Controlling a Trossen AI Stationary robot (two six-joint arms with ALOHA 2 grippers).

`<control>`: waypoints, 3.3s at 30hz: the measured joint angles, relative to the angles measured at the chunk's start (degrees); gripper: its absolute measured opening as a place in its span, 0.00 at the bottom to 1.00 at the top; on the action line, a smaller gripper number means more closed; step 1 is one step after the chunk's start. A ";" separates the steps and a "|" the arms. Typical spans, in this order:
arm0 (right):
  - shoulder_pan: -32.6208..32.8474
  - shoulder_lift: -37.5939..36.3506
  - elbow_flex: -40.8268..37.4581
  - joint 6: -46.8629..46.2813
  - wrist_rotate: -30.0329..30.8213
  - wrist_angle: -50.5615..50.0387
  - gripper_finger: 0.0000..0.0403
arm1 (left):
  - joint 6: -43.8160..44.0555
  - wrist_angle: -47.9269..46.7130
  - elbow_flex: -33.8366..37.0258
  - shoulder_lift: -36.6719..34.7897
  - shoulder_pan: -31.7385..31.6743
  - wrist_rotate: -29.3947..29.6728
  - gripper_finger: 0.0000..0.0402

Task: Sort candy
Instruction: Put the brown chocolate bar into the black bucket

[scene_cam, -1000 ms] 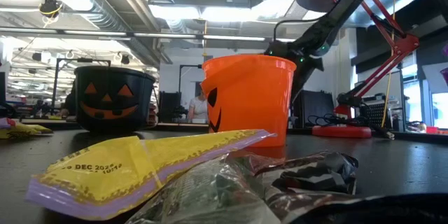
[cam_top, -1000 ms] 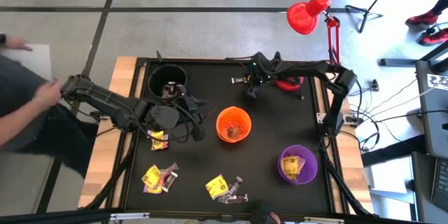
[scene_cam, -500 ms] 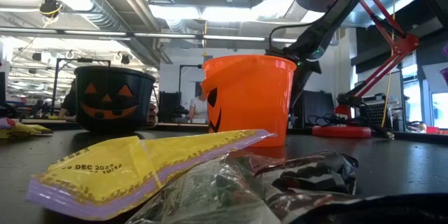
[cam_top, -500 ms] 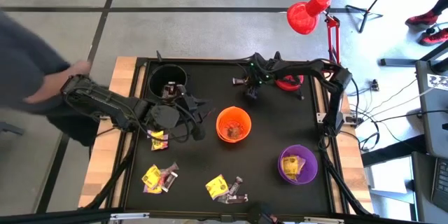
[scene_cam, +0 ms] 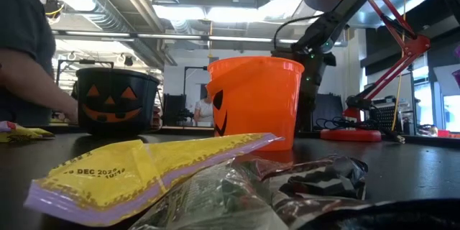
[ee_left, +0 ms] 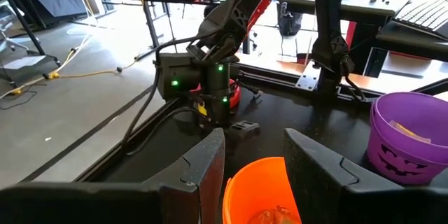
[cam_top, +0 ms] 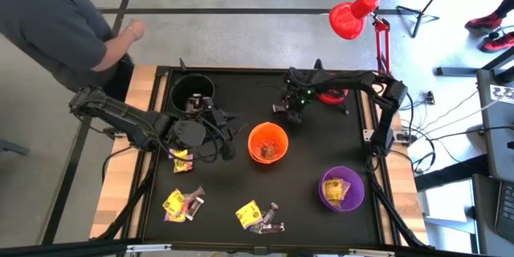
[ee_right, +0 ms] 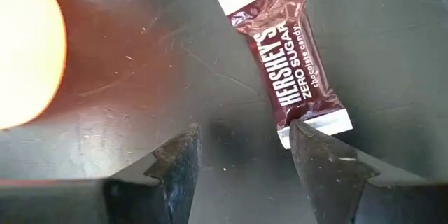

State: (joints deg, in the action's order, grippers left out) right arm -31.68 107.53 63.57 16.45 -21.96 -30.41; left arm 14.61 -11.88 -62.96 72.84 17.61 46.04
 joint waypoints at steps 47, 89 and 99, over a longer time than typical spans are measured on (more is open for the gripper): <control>-0.19 -2.27 -1.57 2.57 10.80 3.71 0.08 | 0.42 -0.53 0.00 0.36 0.04 -0.04 0.34; 3.37 -0.20 -1.05 1.38 18.43 -2.01 0.45 | 0.37 -0.79 0.00 3.76 -0.07 -0.04 0.34; 3.37 -0.01 -1.19 1.38 18.16 -2.06 0.06 | 0.37 -0.90 0.00 3.74 -0.07 -0.04 0.34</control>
State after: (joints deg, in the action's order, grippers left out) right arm -28.32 107.52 62.38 17.82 -3.79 -32.47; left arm 14.98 -12.78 -62.96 76.58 17.54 46.00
